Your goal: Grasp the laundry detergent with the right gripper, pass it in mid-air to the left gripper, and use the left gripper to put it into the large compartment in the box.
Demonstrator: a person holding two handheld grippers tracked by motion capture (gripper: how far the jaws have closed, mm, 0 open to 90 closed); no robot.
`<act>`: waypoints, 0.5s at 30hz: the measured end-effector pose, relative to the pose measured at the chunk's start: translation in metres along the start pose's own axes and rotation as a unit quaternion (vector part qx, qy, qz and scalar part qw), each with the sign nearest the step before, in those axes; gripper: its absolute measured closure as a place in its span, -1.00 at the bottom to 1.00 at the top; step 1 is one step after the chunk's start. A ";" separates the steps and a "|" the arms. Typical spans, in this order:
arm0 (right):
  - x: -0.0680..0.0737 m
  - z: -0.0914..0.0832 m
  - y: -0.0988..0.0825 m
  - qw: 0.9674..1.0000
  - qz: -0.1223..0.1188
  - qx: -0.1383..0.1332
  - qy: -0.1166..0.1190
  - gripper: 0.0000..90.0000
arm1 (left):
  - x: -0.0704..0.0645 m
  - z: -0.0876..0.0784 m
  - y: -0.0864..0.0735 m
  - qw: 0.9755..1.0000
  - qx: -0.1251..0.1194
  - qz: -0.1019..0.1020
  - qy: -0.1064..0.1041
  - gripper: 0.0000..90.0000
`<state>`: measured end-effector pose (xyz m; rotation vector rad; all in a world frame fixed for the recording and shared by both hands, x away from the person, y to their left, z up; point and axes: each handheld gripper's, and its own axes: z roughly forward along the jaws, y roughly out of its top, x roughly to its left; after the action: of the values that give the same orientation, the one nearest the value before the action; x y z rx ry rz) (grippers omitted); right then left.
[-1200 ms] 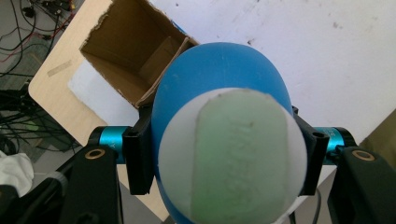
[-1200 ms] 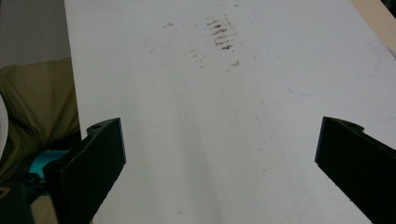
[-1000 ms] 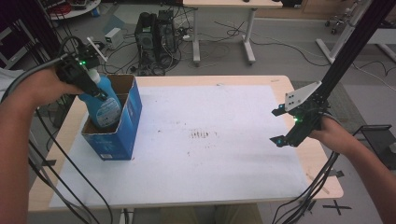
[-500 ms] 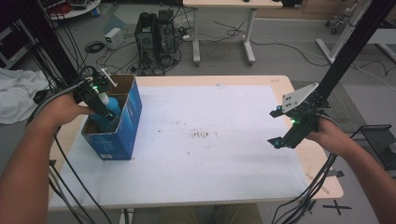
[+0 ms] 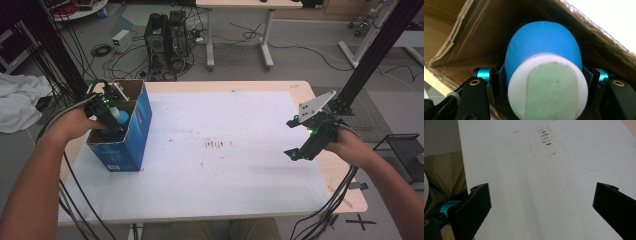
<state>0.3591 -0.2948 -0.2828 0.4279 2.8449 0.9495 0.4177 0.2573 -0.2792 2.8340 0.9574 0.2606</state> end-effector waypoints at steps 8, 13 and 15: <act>0.000 0.002 -0.001 1.000 -0.002 0.002 0.004 -0.98 | 0.001 0.002 0.007 1.000 0.017 0.010 -0.003 -0.16; 0.002 0.002 0.000 1.000 -0.002 -0.001 0.006 -0.98 | -0.001 0.005 0.005 1.000 -0.006 -0.015 -0.003 -0.16; 0.002 0.003 0.000 1.000 -0.005 0.000 0.008 -0.98 | 0.004 0.001 0.005 1.000 0.020 0.016 -0.004 -0.16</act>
<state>0.3581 -0.2929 -0.2854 0.4081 2.8580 0.9562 0.4240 0.2555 -0.2786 2.8869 0.9270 0.2350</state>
